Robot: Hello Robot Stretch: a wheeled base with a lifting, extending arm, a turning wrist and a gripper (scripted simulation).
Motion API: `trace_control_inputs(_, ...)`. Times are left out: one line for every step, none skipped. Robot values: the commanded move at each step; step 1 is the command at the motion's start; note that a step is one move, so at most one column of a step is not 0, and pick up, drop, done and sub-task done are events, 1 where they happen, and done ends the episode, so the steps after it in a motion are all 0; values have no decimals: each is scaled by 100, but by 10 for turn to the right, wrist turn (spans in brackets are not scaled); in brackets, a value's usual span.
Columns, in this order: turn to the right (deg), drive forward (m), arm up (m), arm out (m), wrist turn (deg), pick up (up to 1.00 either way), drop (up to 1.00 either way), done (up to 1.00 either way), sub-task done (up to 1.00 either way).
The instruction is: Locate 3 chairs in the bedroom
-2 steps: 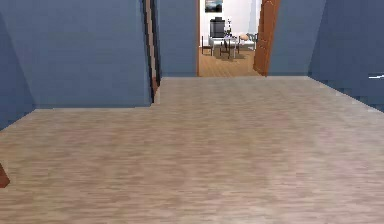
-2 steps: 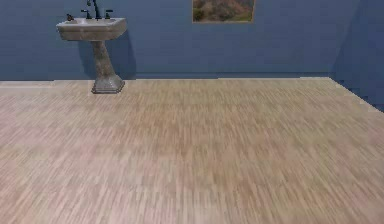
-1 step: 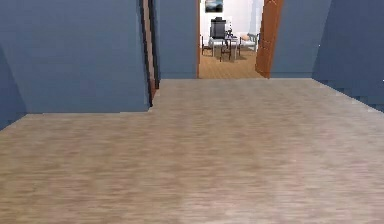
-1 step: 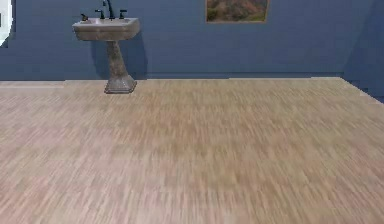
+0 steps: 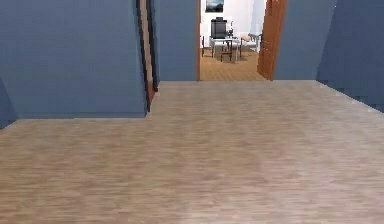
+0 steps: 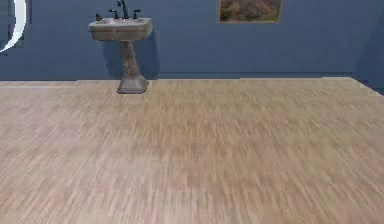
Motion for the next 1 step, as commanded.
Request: trace_control_inputs(90,0,0,0,0,0,0,0,0)
